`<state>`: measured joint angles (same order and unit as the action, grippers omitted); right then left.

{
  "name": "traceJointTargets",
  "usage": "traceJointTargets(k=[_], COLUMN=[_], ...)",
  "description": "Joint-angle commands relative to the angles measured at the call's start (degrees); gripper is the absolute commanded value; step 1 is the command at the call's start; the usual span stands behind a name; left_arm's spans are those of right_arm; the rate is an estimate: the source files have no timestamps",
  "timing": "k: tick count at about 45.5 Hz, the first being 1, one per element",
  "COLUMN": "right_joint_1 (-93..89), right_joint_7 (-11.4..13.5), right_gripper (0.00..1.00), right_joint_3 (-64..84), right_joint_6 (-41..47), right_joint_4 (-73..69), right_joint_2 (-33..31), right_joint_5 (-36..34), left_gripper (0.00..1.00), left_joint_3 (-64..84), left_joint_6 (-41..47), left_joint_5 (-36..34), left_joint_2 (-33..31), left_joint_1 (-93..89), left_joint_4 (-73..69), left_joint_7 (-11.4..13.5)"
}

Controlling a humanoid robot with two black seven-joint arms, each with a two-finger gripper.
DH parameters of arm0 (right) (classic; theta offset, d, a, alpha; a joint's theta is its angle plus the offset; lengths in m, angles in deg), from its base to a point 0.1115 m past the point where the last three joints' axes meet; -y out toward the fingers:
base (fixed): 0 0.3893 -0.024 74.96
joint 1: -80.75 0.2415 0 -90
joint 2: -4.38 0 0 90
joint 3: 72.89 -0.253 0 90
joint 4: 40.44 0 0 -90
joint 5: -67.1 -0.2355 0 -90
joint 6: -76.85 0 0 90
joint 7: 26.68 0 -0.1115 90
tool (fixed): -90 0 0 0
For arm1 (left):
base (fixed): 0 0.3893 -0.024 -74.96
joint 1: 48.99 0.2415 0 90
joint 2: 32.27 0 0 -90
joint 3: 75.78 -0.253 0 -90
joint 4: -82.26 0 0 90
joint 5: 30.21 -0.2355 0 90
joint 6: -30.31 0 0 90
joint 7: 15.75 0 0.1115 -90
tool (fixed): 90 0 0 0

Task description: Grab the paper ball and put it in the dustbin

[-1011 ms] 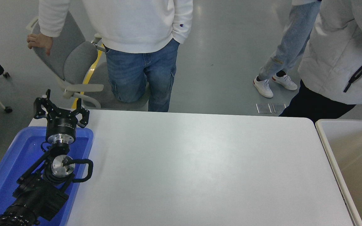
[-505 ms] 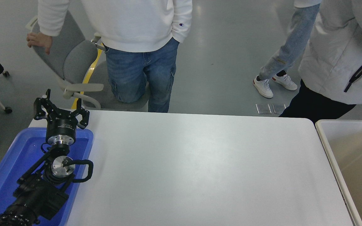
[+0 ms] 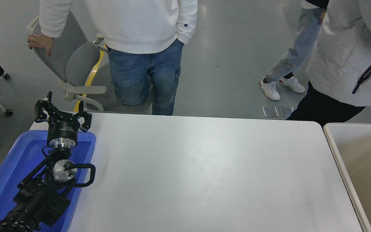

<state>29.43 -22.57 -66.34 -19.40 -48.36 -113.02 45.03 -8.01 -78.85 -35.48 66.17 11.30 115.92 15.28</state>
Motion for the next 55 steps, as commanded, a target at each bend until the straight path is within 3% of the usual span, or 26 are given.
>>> traceJointTargets(k=[1,3,5,7,9,42,55], right_joint_1=[-2.5,-2.8,-2.9,-3.0,-3.0,-0.5,1.8], right_joint_7=[-0.2,-0.3,-0.4,-0.4,-0.4,-0.4,-1.0], right_gripper=[0.00,0.11,0.46,0.69,1.00,1.00,1.00], right_joint_3=[-0.9,-1.0,-1.1,-1.7,-2.5,-4.6,-19.3], right_joint_6=[0.1,0.1,-0.2,-0.2,0.1,0.2,1.5], right_joint_4=[0.8,1.0,1.2,1.3,1.3,-0.5,-8.7], right_joint_2=[0.3,0.3,0.3,0.3,0.3,0.7,-2.0], right_joint_5=[0.1,0.1,0.1,0.0,0.0,2.6,2.6], left_gripper=[0.99,0.99,0.99,0.99,0.99,0.99,0.99], left_joint_3=[0.0,0.0,0.0,0.0,0.0,0.0,0.0], left_joint_6=[0.0,0.0,0.0,0.0,0.0,0.0,0.0], left_joint_5=[0.0,0.0,0.0,0.0,0.0,0.0,0.0], left_joint_2=[0.0,0.0,0.0,0.0,0.0,0.0,0.0], left_joint_1=[0.0,0.0,0.0,0.0,0.0,0.0,0.0], left_joint_4=[0.0,0.0,0.0,0.0,0.0,0.0,0.0], left_joint_7=[0.0,0.0,0.0,0.0,0.0,0.0,0.0])
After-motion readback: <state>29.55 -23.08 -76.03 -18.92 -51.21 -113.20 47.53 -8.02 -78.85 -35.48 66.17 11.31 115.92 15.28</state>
